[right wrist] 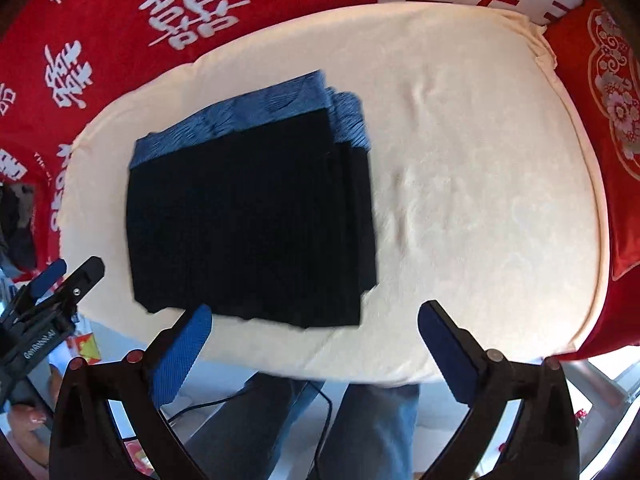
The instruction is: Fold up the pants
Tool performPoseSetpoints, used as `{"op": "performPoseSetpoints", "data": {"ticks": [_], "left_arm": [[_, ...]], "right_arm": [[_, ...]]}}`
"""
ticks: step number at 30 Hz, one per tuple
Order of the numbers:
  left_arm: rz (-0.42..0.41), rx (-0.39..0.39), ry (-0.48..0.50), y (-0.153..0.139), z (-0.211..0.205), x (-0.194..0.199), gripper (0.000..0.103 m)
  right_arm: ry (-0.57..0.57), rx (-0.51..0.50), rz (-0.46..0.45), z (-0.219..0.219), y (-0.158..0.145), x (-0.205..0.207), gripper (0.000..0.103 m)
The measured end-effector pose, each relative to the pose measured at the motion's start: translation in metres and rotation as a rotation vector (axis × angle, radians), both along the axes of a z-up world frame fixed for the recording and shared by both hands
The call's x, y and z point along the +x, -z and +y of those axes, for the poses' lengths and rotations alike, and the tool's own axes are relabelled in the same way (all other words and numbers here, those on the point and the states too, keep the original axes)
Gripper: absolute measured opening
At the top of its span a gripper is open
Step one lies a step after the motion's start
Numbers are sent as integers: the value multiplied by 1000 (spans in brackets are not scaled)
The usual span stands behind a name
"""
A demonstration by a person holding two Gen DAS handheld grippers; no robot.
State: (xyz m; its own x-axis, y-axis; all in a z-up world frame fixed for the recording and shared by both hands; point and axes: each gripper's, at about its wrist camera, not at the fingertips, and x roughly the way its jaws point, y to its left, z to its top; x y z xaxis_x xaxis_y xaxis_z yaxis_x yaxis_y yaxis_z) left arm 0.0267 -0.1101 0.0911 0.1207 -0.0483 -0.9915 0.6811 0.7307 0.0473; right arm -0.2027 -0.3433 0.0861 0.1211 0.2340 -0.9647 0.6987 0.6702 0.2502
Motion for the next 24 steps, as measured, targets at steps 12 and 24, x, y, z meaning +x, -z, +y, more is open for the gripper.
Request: {"op": "performPoseSetpoints", "data": {"ticks": [12, 24], "left_arm": [[32, 0, 53, -35, 9, -17, 99], [79, 8, 22, -49, 14, -11, 99]], "right_arm": [[-25, -29, 21, 23, -46, 4, 103], [-27, -58, 23, 31, -69, 8, 103]]}}
